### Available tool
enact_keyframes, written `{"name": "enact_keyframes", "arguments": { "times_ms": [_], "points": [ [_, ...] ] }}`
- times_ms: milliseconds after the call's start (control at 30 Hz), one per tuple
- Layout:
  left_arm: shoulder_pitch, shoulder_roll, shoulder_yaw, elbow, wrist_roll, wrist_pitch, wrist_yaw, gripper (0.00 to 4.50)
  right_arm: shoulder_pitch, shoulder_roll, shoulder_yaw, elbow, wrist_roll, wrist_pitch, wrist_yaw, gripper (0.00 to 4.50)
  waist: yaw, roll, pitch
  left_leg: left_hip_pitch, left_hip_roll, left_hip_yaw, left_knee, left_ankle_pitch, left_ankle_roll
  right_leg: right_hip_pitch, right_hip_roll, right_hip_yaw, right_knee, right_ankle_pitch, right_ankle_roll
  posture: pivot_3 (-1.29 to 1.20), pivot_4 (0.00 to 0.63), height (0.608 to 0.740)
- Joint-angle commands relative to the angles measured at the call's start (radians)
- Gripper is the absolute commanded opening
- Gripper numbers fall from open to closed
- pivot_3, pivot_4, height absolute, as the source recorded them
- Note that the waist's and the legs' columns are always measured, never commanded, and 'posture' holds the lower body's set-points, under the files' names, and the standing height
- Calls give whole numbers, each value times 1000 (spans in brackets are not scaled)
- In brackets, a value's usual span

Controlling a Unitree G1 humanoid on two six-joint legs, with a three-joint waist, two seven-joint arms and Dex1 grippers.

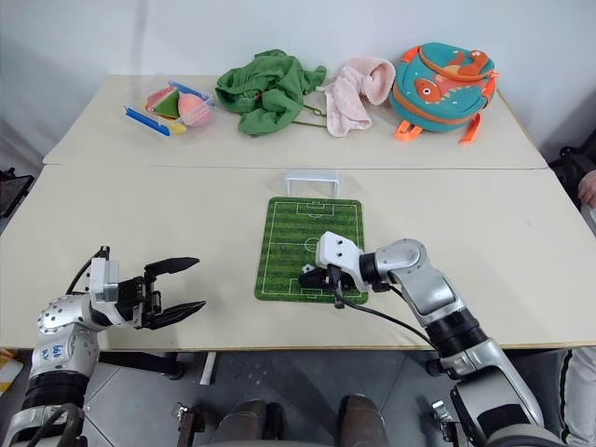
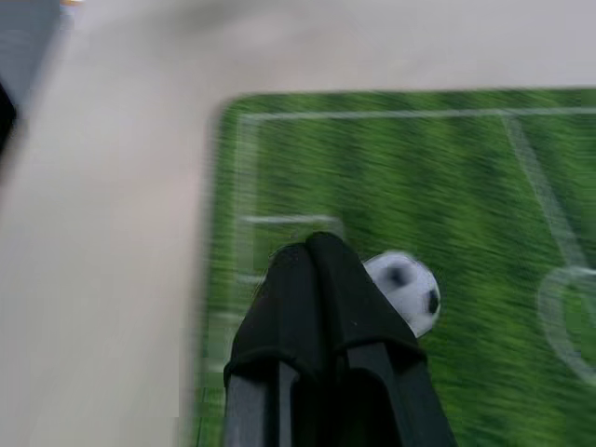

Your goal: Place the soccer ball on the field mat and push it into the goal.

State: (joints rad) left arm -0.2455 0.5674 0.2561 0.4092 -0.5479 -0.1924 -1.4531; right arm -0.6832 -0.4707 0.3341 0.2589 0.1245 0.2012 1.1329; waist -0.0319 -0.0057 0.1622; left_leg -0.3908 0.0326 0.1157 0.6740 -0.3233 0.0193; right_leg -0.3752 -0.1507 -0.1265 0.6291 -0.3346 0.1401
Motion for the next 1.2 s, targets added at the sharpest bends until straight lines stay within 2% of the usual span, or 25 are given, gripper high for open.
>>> {"name": "enact_keyframes", "arguments": {
  "times_ms": [33, 267, 500, 600, 700, 800, 1000, 1200],
  "points": [
    [-15, 4, 9, 2, -6, -7, 0, 4500, -115, 13, -98, 116, -15, -86, -93, 28, -1, 0, 0, 0, 0, 0, 0, 0, 0, 0, 0, 0, 0, 0, 0, 0, 150, 740],
    [-42, -2, 9, 33, 14, -20, 32, 4500, -277, 4, -224, 259, -16, -167, -218, 28, -4, 0, 0, 0, 0, -1, -1, 0, 0, 0, 0, -1, 0, 0, 0, 0, 150, 740],
    [-77, 7, 17, 48, 33, 55, 154, 4500, -185, -137, -308, 199, 37, -62, -134, 28, 2, 0, 1, -1, -1, -1, -1, 0, 0, 0, -1, -1, 0, 0, 0, 0, 150, 740],
    [-81, 5, 34, 31, 25, 67, 196, 4500, -93, -207, -338, 145, 88, -52, -35, 551, 2, 0, 1, -1, 0, -1, -1, 0, 0, 0, 0, -1, 0, 0, 0, 0, 150, 740],
    [-85, 7, 52, 20, 24, 77, 247, 4500, 15, -278, -385, 98, 152, -66, 74, 1504, 3, 0, 2, -1, 0, -1, -1, 0, 0, 0, 0, -1, 0, 0, 0, 0, 150, 740],
    [-74, 19, 69, 3, 26, 92, 283, 4500, 116, -331, -446, 112, 186, -107, 119, 2518, 3, -1, 3, 0, 0, 0, -1, 0, 0, 0, 0, 0, -1, 0, 0, 0, 150, 740],
    [-17, 45, 95, -63, -1, 136, 280, 4500, 251, -374, -512, 119, 232, -164, 198, 4480, 2, -1, 3, 1, 0, 1, -1, 0, 0, 0, 0, 0, -1, 0, 0, 0, 150, 740],
    [59, 114, 152, -94, -19, 171, 248, 4500, 309, -391, -558, 180, 250, -190, 219, 4480, 4, -1, 4, 1, 0, 2, -1, 0, 0, 1, 0, 1, -1, 0, 0, 0, 150, 740]
  ]
}}
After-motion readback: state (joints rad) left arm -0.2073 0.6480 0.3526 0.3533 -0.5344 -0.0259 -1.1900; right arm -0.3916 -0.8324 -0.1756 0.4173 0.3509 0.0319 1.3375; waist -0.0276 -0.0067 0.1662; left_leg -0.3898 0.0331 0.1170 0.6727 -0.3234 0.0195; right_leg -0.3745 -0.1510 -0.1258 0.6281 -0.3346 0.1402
